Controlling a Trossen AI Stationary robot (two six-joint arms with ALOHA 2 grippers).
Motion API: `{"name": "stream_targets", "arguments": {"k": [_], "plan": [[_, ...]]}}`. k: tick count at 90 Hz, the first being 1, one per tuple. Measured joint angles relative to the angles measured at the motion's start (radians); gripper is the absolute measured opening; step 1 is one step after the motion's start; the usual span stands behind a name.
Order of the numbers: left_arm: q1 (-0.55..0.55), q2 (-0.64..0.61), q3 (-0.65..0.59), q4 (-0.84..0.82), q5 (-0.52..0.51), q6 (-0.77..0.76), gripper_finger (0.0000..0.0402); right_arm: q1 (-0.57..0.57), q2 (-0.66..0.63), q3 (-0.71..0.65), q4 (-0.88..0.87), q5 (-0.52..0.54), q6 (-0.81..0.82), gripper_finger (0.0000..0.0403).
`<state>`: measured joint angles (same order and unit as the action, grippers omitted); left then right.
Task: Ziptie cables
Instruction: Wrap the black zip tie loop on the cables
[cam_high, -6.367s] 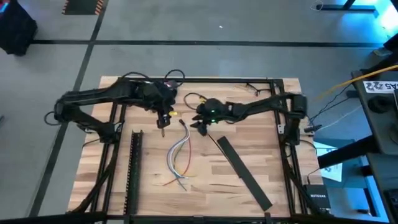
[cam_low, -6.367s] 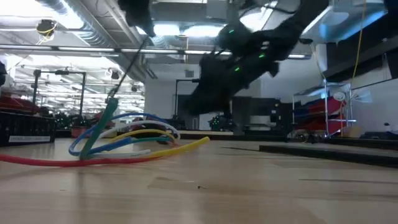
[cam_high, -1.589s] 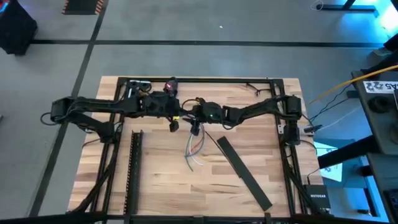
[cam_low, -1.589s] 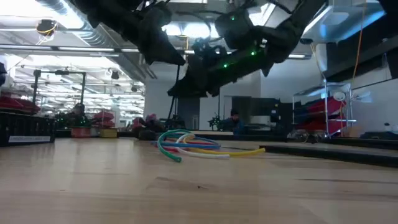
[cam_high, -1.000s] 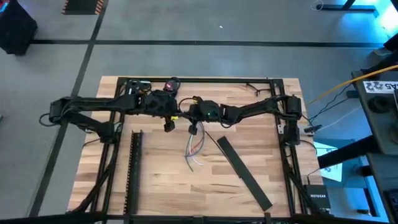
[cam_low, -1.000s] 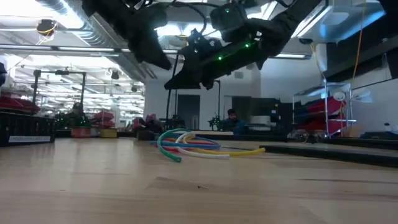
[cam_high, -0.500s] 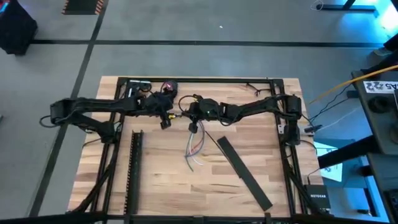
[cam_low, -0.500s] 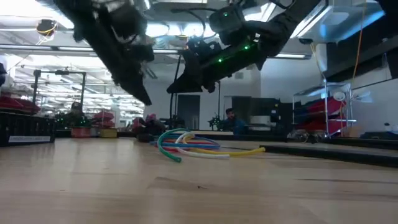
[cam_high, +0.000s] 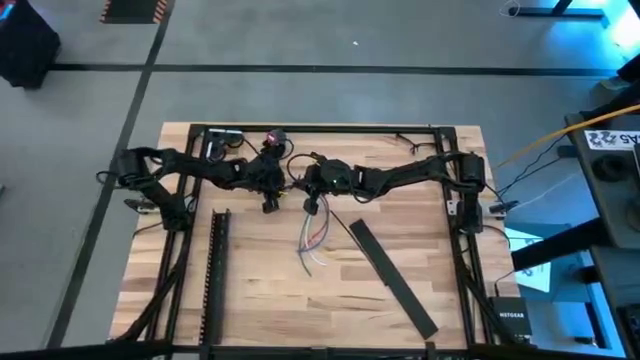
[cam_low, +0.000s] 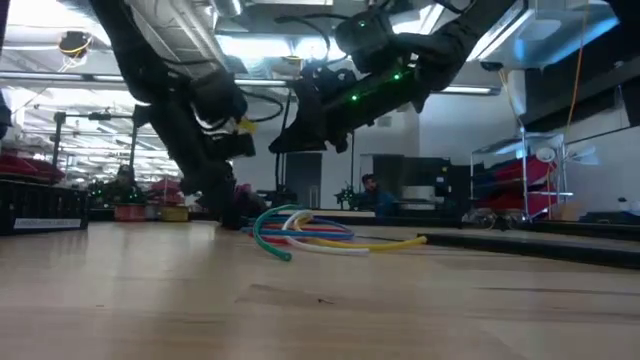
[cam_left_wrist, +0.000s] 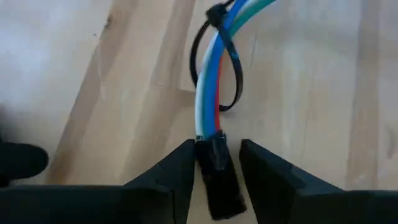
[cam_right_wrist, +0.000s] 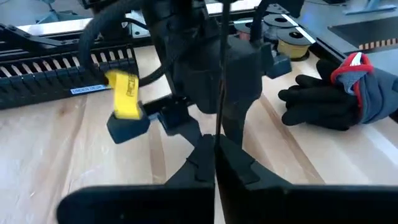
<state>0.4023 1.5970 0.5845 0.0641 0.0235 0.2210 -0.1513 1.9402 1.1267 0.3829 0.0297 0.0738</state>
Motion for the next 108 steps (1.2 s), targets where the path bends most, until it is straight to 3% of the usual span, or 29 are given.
{"name": "stream_targets", "arguments": {"k": [10,37,59,80,95,108], "plan": [[-0.004,-0.026,0.003,-0.061,-0.003,-0.044,0.0039,0.000,-0.029,-0.001,-0.051,-0.016,0.001,0.0000],[-0.072,-0.190,-0.007,-0.349,-0.006,-0.163,0.0039,-0.006,-0.183,0.000,-0.353,-0.089,0.001,0.0000],[-0.082,-0.185,-0.001,-0.293,-0.008,-0.192,0.0098,-0.016,-0.184,0.001,-0.344,-0.113,0.000,0.0000],[-0.082,-0.232,0.148,-0.460,0.046,-0.188,0.0165,-0.015,-0.179,0.000,-0.326,-0.093,0.003,0.0000],[-0.082,-0.275,0.176,-0.262,0.072,-0.233,0.0180,-0.015,-0.179,0.000,-0.325,-0.080,0.036,0.0000],[-0.089,-0.212,0.176,-0.120,0.087,-0.289,0.0170,-0.015,-0.179,0.000,-0.324,-0.056,0.085,0.0000]]}}
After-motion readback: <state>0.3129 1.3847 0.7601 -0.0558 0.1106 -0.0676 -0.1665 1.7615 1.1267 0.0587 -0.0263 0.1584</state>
